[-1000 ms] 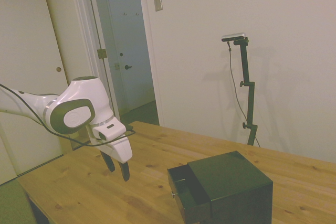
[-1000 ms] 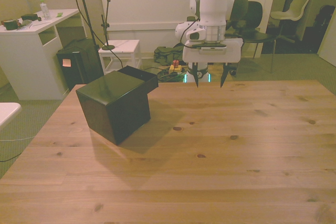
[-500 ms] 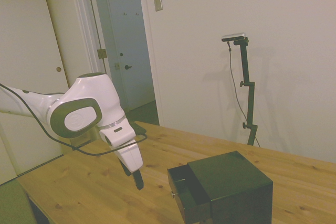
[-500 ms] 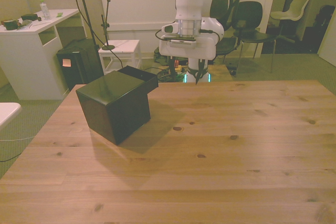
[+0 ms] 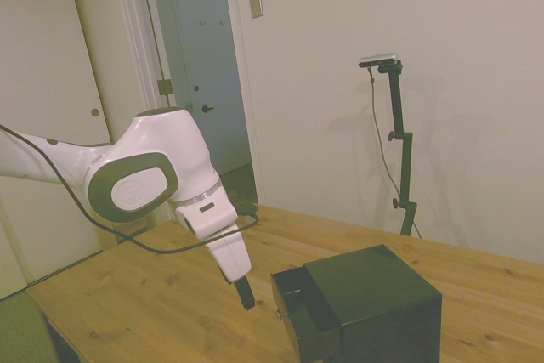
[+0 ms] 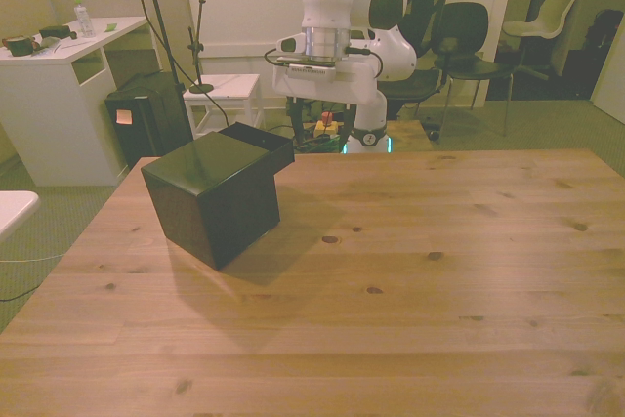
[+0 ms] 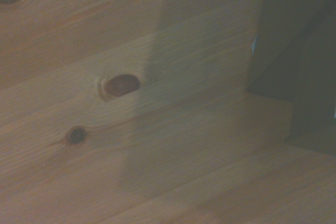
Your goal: Close the top drawer
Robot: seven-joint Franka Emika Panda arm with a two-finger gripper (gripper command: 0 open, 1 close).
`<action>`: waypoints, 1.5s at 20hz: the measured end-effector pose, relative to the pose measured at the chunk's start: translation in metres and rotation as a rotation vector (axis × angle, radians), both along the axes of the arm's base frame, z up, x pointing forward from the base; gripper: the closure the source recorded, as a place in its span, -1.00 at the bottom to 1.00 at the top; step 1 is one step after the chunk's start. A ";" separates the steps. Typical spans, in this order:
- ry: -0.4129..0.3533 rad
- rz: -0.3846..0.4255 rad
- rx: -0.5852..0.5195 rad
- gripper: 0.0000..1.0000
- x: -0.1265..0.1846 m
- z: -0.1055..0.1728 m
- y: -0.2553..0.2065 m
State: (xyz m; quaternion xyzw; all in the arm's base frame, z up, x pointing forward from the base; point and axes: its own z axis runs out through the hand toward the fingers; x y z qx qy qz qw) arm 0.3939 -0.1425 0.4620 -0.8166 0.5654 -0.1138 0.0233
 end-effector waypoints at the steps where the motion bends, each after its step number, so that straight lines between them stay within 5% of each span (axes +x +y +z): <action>1: -0.002 -0.001 0.000 -1.00 0.001 0.001 -0.003; 4: -0.006 -0.011 0.000 -1.00 0.003 0.004 -0.014; 5: -0.007 -0.013 -0.001 1.00 0.003 0.004 -0.017; 18: -0.010 -0.012 -0.004 1.00 0.005 0.003 -0.022; 22: 0.003 -0.022 0.003 1.00 -0.023 -0.011 -0.021; 30: -0.027 -0.017 -0.009 1.00 -0.065 0.010 -0.001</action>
